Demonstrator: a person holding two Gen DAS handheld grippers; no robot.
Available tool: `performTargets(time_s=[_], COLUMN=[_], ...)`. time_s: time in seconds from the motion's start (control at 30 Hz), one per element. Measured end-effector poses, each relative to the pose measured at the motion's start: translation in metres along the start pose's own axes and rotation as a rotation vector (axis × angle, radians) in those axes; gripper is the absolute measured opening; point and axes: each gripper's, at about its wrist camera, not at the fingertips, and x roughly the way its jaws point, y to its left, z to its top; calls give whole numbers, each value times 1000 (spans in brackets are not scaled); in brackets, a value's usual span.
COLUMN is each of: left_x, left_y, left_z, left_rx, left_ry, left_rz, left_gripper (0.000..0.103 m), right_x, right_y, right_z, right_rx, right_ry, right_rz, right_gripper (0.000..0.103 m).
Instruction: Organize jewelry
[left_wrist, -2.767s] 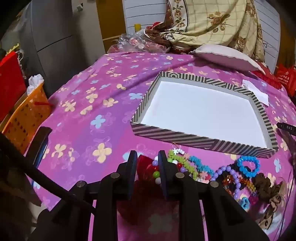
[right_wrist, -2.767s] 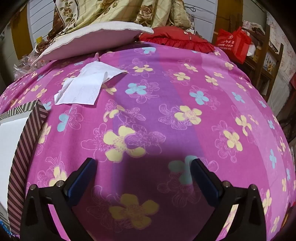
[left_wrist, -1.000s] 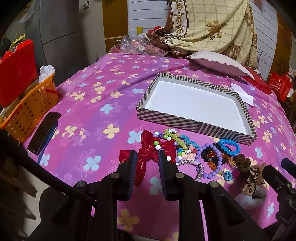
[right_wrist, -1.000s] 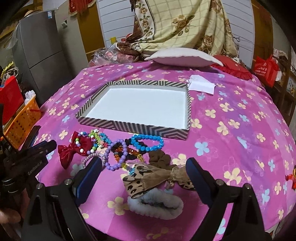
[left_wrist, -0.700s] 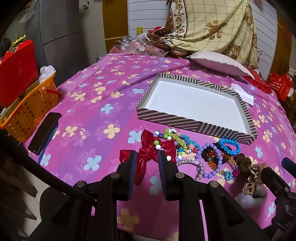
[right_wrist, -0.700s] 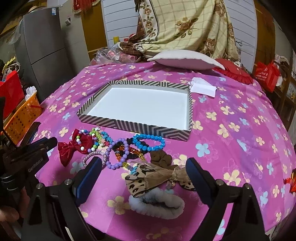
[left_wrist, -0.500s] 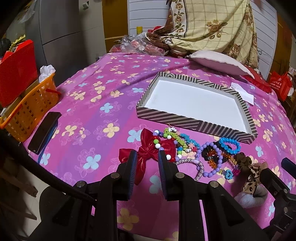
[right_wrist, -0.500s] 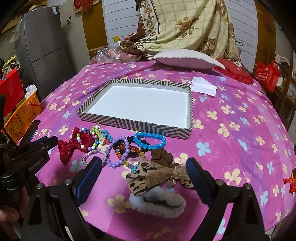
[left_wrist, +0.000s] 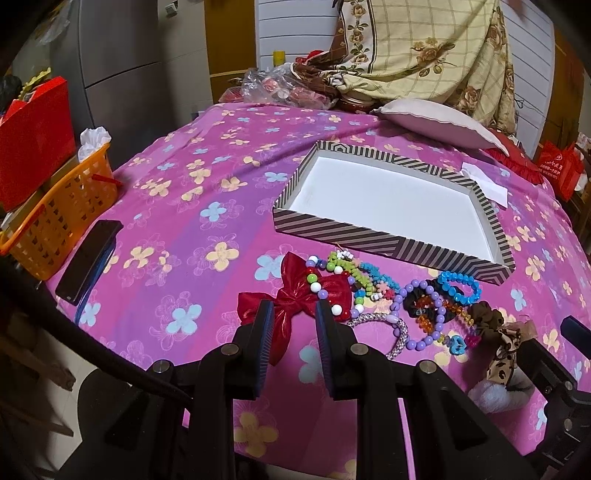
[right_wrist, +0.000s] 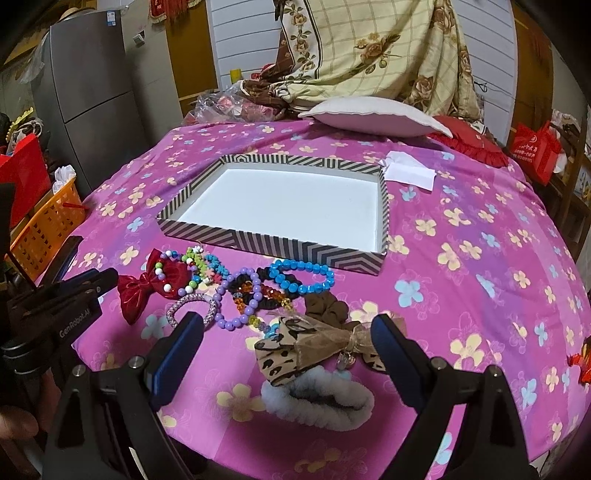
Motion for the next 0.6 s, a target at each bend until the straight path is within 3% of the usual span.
performTargets(time_s=[0.6], left_x=[1], left_y=[0], left_z=[-3], left_rx=[-1], left_ry=[4], left_rz=[5], left_gripper=[19], right_x=[-5], right_y=[1], right_z=[-2], right_rx=[4], right_ry=[-9], right_rz=[14], right_gripper=[94])
